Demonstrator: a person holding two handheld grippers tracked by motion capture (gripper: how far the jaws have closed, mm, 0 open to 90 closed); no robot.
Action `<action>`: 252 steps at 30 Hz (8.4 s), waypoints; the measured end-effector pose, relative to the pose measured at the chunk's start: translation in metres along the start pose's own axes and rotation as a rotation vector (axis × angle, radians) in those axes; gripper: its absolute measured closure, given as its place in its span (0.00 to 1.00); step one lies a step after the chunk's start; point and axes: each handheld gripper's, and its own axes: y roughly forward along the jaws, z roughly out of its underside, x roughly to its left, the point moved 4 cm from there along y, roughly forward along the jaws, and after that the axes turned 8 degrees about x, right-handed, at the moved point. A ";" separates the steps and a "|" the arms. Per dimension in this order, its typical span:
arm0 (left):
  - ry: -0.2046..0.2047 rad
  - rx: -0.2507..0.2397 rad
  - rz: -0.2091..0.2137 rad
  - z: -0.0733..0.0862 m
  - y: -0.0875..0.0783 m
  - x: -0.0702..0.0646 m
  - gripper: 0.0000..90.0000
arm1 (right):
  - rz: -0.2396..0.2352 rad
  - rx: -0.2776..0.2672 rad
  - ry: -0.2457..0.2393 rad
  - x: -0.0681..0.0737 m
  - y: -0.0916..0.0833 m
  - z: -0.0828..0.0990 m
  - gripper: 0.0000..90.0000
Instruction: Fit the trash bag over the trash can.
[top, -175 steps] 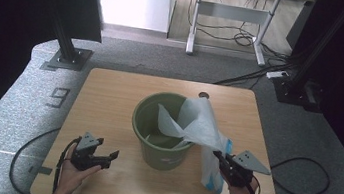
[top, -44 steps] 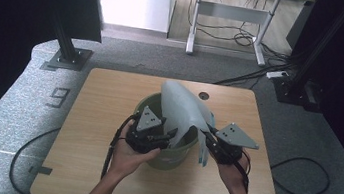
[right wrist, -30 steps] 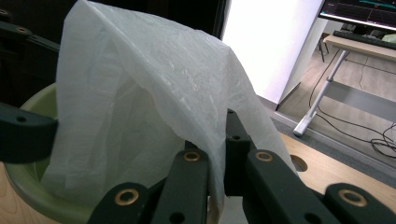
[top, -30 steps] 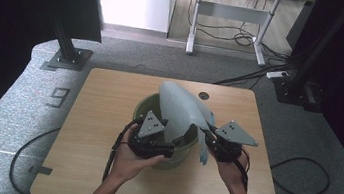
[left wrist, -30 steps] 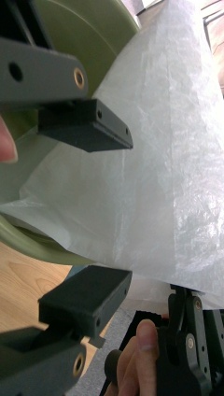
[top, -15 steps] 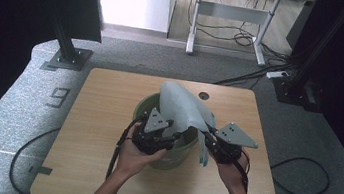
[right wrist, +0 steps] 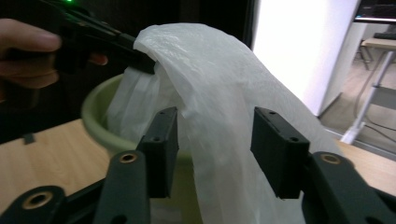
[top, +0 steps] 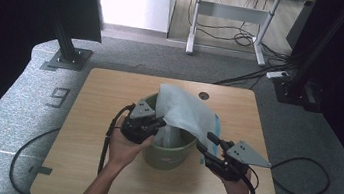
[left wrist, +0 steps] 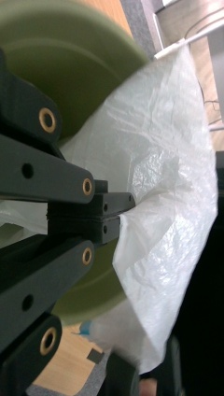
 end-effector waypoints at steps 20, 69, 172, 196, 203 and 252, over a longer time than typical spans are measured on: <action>-0.095 0.018 -0.059 0.028 -0.029 0.062 0.98 | -0.003 0.050 0.208 -0.056 0.001 0.046 0.35; -0.168 -0.010 -0.043 0.040 -0.039 0.107 0.97 | 0.036 0.025 0.198 -0.087 0.037 0.033 0.37; 0.114 -0.026 0.076 0.008 -0.049 -0.013 0.22 | 0.069 -0.015 0.069 -0.058 0.018 0.004 0.98; 0.160 0.142 0.162 0.007 0.021 -0.057 0.23 | 0.064 -0.013 0.077 -0.057 0.021 0.006 0.98; 0.148 0.188 0.162 0.008 0.035 -0.060 0.28 | 0.065 -0.016 0.080 -0.057 0.020 0.006 0.98; -0.085 -0.061 0.228 -0.006 -0.008 0.018 1.00 | 0.085 -0.031 0.093 -0.068 0.009 0.008 0.88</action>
